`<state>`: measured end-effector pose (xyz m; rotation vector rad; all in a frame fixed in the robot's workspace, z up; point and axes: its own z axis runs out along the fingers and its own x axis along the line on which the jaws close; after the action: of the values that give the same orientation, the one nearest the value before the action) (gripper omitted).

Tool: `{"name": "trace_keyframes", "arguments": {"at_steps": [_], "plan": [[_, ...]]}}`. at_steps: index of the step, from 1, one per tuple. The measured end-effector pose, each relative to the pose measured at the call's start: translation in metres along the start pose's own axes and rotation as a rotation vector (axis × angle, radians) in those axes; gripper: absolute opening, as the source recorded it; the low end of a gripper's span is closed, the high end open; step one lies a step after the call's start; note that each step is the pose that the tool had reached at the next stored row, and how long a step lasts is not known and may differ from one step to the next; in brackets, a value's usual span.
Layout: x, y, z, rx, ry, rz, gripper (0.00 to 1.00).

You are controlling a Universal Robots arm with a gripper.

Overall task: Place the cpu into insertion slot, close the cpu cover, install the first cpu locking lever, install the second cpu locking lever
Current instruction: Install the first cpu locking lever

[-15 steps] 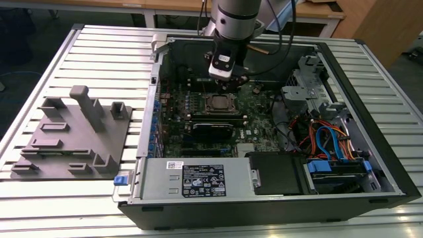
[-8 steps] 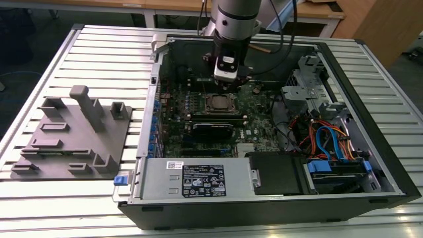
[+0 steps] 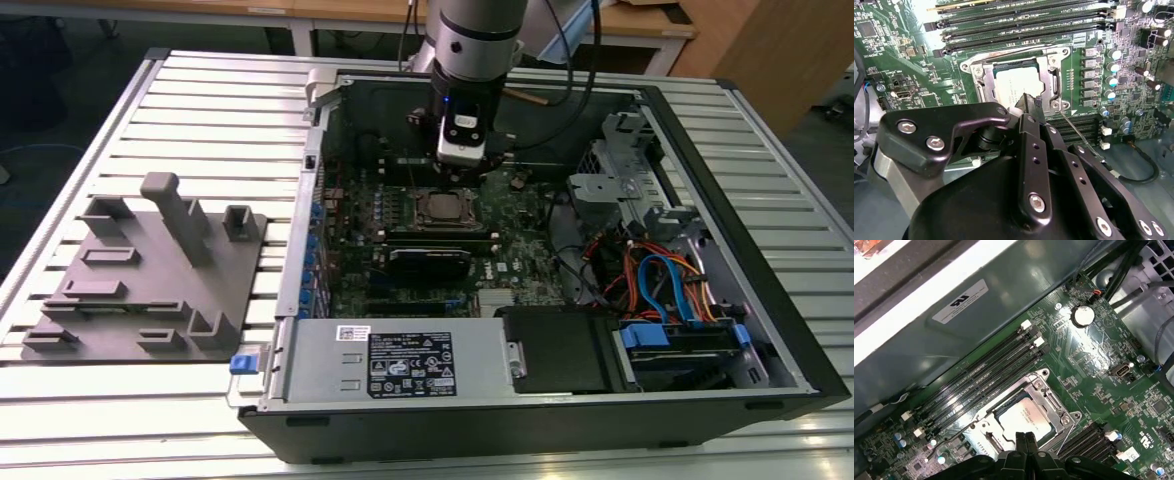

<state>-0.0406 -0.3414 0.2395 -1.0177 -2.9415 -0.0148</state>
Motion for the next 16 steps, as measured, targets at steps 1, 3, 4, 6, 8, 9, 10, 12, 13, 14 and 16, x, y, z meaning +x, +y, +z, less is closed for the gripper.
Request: {"name": "trace_keyframes", "arguments": {"at_steps": [1,3,4,6,8,9,10,12,13,14,16], "plan": [[0.0000,0.0000,0.0000,0.0000,0.0000,0.000,0.10],[0.0000,0.0000,0.0000,0.0000,0.0000,0.000,0.10],[0.0000,0.0000,0.0000,0.0000,0.0000,-0.002,0.10],[0.0000,0.0000,0.0000,0.0004,-0.0001,-0.014,0.10],[0.0000,0.0000,0.0003,0.0012,0.0000,-0.046,0.10],[0.0000,0.0000,0.0003,0.0019,0.0000,-0.064,0.10],[0.0000,0.0000,0.0004,0.0026,-0.0001,-0.084,0.10],[0.0000,0.0000,0.0006,0.0037,-0.0001,-0.120,0.10],[0.0000,0.0000,0.0006,0.0042,-0.0001,-0.138,0.10],[0.0000,0.0000,0.0007,0.0048,-0.0001,-0.156,0.10],[0.0000,0.0000,0.0009,0.0058,-0.0001,-0.192,0.10]]}}
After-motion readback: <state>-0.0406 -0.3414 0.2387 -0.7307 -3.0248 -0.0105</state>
